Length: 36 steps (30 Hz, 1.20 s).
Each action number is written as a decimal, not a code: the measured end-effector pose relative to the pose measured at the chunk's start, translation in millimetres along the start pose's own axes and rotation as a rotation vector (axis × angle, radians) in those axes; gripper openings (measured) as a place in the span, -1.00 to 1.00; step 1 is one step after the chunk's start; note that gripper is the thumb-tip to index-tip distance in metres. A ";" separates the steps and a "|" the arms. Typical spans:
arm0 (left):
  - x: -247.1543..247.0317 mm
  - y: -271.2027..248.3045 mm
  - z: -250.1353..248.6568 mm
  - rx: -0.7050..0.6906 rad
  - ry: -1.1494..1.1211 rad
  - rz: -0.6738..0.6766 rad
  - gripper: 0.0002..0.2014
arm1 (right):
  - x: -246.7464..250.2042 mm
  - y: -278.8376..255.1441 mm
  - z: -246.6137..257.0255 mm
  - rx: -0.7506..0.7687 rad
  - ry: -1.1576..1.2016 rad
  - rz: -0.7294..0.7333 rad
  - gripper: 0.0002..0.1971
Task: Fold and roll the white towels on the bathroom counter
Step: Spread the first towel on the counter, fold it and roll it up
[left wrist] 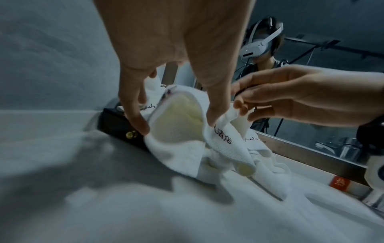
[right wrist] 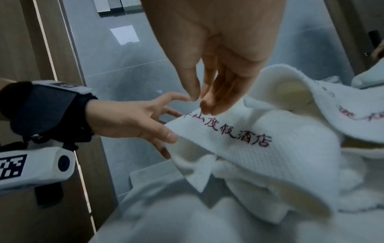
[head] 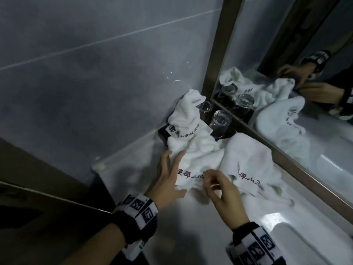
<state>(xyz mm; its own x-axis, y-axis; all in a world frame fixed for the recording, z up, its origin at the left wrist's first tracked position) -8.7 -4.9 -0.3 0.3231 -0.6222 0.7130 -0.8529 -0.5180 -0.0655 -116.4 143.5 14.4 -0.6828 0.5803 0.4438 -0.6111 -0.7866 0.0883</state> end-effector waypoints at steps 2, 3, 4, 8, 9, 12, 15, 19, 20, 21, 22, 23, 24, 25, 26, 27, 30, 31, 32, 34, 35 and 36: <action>-7.1 13.3 -7.5 0.065 0.085 0.032 -0.06 | 6.4 12.7 -3.6 0.034 -0.098 -0.066 -0.54; -10.0 19.1 -10.7 0.108 0.111 0.054 -0.17 | 8.1 19.3 -7.6 0.044 -0.150 -0.058 -0.41; -12.6 25.0 -14.1 0.144 0.093 0.050 -0.30 | 8.6 26.1 -9.9 0.058 -0.216 -0.024 -0.26; -10.7 35.2 -9.0 0.142 -0.120 -0.059 -0.60 | 0.5 46.0 -32.7 0.007 -0.611 0.194 0.18; -6.1 34.4 -8.5 0.152 -0.181 -0.085 -0.64 | 0.4 50.1 -37.9 -0.066 -0.699 0.242 0.25; 11.6 27.7 -11.4 0.155 -0.353 -0.141 -0.74 | 7.2 59.0 -43.9 -0.123 -0.732 0.236 0.16; 38.3 24.4 -22.8 0.148 -0.596 -0.210 -0.67 | 15.9 60.2 -28.6 0.070 -0.696 0.042 -0.36; 74.5 24.7 -35.0 0.113 -0.969 -0.354 -0.72 | 26.4 59.6 21.9 0.058 -0.345 -0.056 -0.64; 78.4 22.6 -34.9 0.123 -1.046 -0.335 -0.68 | 27.1 60.7 34.6 0.058 -0.271 -0.058 -0.70; 79.8 19.3 -34.1 0.145 -1.128 -0.286 -0.62 | 26.5 61.6 46.3 0.049 -0.187 -0.053 -0.77; 79.3 15.1 -31.4 0.173 -1.195 -0.218 -0.59 | 24.8 62.7 56.5 0.029 -0.088 -0.036 -0.84; 78.7 9.0 -29.2 0.202 -1.229 -0.147 -0.58 | 22.2 63.2 66.3 -0.010 0.025 -0.010 -0.89; 76.9 1.6 -25.5 0.225 -1.239 -0.078 -0.54 | 18.9 62.8 75.1 -0.071 0.148 0.015 -0.92; 74.6 -7.2 -21.7 0.229 -1.238 -0.011 -0.49 | 15.4 62.6 82.0 -0.152 0.265 0.041 -0.91; 71.8 -16.0 -16.9 0.212 -1.208 0.054 -0.44 | 11.3 62.5 87.1 -0.231 0.381 0.069 -0.90; 69.3 -25.6 -14.7 0.201 -1.154 0.114 -0.42 | 7.3 62.0 90.7 -0.298 0.490 0.096 -0.89; 61.5 -49.5 -9.8 0.224 -1.065 0.222 -0.49 | -2.8 60.0 98.3 -0.419 0.679 0.187 -0.72; 61.6 -54.4 -10.6 0.229 -1.086 0.221 -0.51 | -5.9 58.6 98.9 -0.436 0.720 0.199 -0.59; 61.7 -57.4 -10.4 0.236 -1.124 0.207 -0.53 | -9.1 56.7 98.5 -0.438 0.769 0.213 -0.48; 62.3 -60.6 -10.5 0.268 -1.196 0.145 -0.57 | -14.9 49.7 92.4 -0.396 0.863 0.296 -0.36; 63.1 -61.3 -9.9 0.296 -1.241 0.103 -0.58 | -17.8 45.1 87.6 -0.359 0.836 0.359 -0.32; 64.6 -61.8 -8.8 0.318 -1.299 0.077 -0.58 | -20.5 39.6 84.6 -0.319 0.748 0.427 -0.29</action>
<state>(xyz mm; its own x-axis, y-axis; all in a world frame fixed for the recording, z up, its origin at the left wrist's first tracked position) 61.2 -7.9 55.9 0.5834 -0.6668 -0.4636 -0.8117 -0.4596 -0.3604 -92.8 82.6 84.2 -0.8893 0.3264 -0.3204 -0.2527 -0.9345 -0.2506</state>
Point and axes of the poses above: each hand's wrist, its own y-axis towards the middle knuckle, its own x-axis out of the back of the hand, z = x × y, the point moved 1 cm from there along y, towards the middle knuckle, and after that the axes turned 3 degrees about x, right-handed, at the moved point
